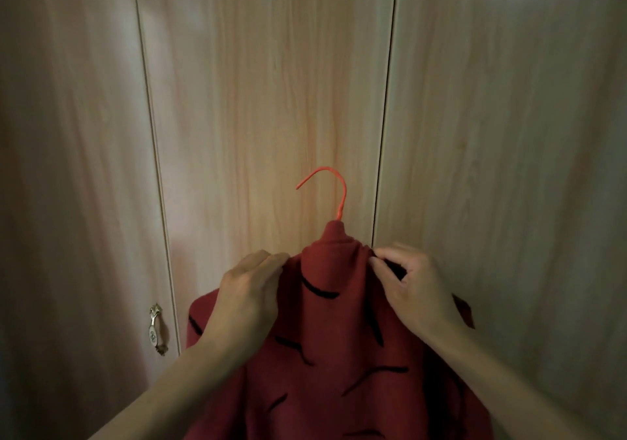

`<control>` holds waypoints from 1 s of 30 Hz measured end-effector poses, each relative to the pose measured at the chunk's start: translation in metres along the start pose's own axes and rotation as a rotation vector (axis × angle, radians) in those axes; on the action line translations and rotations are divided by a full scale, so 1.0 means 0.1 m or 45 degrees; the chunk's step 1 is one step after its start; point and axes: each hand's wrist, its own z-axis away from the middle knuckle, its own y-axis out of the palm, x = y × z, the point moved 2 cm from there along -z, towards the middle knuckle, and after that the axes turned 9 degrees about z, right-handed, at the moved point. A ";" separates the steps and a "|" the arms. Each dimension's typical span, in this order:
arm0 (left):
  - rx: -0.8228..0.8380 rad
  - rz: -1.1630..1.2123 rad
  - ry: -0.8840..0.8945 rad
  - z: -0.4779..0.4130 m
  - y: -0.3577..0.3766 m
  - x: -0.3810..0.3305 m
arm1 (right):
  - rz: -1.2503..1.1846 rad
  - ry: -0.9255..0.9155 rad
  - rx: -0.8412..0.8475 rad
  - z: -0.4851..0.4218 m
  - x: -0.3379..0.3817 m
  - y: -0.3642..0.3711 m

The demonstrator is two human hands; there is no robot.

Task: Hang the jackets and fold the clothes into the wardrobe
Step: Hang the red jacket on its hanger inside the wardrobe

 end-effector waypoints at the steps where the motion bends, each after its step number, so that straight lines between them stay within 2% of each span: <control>1: 0.005 -0.008 0.001 -0.02 0.04 0.02 | 0.000 -0.042 0.007 -0.04 -0.03 0.03; 6: 0.134 0.058 -0.065 0.11 0.23 0.17 | 0.035 -0.131 0.109 -0.04 -0.15 0.29; 12: 0.288 0.217 -0.306 0.33 0.31 0.38 | 0.084 -0.068 0.224 0.19 -0.06 0.60; 16: 0.248 0.247 -0.243 0.35 0.40 0.51 | 0.094 -0.018 0.330 0.24 0.05 0.67; 20: 0.188 0.309 -0.198 0.43 0.43 0.71 | 0.088 0.111 0.380 0.37 0.13 0.78; 30: 0.325 0.400 -0.233 0.92 0.48 0.84 | -0.075 0.507 0.633 0.99 -0.15 0.80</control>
